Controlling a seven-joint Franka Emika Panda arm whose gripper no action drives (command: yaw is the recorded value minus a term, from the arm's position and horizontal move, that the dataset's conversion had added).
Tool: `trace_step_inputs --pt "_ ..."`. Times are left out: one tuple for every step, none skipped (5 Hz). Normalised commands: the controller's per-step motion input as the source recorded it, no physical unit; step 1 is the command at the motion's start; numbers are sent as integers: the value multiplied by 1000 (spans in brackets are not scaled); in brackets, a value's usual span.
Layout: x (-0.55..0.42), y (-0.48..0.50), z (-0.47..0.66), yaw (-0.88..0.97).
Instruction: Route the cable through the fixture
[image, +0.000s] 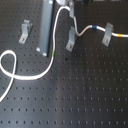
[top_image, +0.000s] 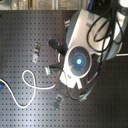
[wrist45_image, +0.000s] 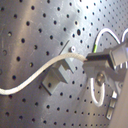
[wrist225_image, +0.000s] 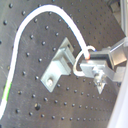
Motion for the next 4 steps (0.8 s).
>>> trace_step_inputs --pt "-101 -196 1 -297" --pt "-178 -239 97 -157" --pt "-157 -24 95 0" --pt "14 40 -1 0"
